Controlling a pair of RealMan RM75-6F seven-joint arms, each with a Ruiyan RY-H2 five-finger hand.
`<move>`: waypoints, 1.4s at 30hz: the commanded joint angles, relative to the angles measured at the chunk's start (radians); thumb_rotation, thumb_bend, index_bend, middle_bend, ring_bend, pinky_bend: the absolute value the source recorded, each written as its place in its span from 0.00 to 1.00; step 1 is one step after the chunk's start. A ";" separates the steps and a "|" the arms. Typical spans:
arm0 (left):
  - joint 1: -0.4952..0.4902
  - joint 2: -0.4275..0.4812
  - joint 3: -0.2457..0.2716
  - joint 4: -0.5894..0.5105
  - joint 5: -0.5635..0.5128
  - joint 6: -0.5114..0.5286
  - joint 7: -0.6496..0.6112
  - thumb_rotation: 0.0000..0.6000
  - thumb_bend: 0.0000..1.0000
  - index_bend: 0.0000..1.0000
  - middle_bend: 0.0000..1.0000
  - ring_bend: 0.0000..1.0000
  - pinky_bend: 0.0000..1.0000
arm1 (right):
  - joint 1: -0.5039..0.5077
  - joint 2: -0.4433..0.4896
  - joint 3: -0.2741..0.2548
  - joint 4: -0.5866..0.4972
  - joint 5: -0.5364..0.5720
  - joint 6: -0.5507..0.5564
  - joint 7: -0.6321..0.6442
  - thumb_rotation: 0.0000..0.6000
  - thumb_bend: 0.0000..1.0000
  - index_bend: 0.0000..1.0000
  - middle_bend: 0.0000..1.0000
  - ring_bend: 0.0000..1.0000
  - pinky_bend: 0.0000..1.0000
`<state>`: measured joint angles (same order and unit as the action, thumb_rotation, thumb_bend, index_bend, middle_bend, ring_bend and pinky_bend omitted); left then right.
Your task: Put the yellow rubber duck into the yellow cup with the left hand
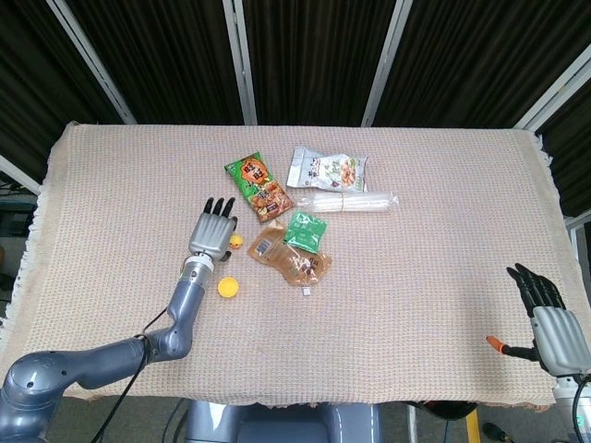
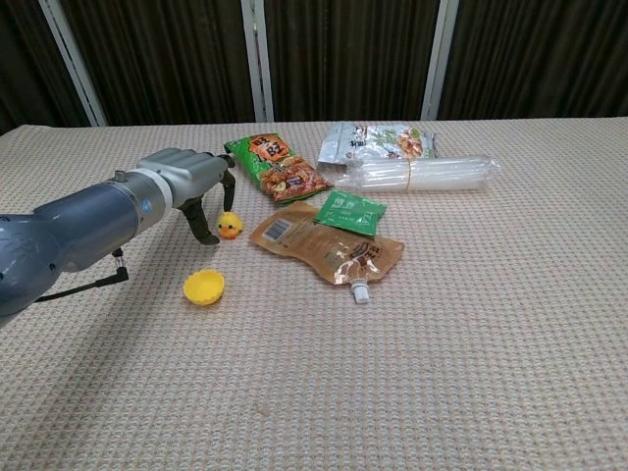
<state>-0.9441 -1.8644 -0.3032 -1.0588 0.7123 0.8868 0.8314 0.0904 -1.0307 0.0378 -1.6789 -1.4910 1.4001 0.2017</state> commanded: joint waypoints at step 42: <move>0.182 0.403 0.219 -0.603 0.234 0.134 -0.141 1.00 0.56 0.46 0.00 0.00 0.00 | -0.007 -0.005 0.005 0.000 0.004 0.014 -0.015 1.00 0.01 0.02 0.00 0.00 0.00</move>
<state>-0.7767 -1.4763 -0.0999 -1.6443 0.9333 1.0132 0.6961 0.0836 -1.0361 0.0428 -1.6793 -1.4866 1.4140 0.1871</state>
